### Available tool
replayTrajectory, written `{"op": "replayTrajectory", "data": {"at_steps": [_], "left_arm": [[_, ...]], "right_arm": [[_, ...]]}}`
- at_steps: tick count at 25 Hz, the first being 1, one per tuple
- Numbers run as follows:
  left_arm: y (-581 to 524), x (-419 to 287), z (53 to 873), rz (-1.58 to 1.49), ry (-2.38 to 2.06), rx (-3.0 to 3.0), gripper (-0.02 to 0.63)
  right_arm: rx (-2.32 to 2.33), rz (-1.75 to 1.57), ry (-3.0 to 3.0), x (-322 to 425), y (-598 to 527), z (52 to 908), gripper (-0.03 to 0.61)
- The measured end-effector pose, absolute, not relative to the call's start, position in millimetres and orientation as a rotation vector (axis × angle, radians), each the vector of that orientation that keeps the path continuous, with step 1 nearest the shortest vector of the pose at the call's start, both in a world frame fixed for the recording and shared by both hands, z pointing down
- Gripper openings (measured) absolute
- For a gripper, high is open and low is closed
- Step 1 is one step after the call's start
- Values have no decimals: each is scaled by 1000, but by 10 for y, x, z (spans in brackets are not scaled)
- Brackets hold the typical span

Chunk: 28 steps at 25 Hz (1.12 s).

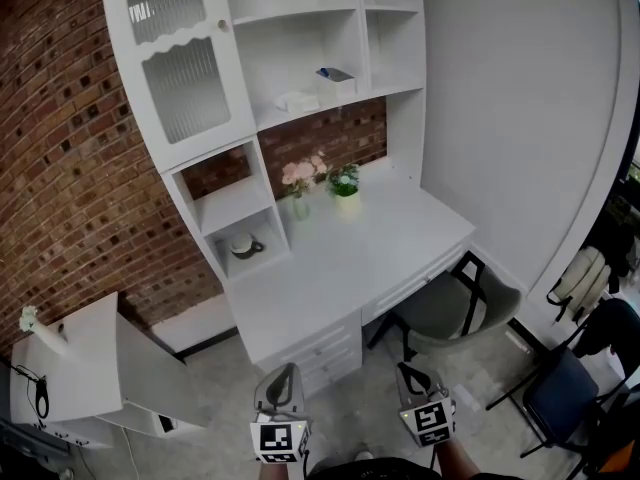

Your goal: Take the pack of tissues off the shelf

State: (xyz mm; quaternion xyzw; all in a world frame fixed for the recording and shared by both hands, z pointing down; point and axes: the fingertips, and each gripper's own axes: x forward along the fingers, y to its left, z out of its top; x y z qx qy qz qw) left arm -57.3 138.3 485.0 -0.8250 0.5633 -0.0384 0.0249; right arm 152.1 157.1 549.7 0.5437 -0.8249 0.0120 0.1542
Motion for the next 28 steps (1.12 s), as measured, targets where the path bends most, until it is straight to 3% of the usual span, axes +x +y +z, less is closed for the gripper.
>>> {"op": "replayTrajectory", "data": {"at_steps": [13, 28], "left_arm": [[1318, -466, 5012, -225, 1742, -2553, 11], [795, -816, 5072, -202, 1760, -2555, 11]], "right_arm": [[1558, 72, -2387, 1636, 1465, 5556, 5], [1569, 97, -2377, 1438, 931, 5585, 5]]}}
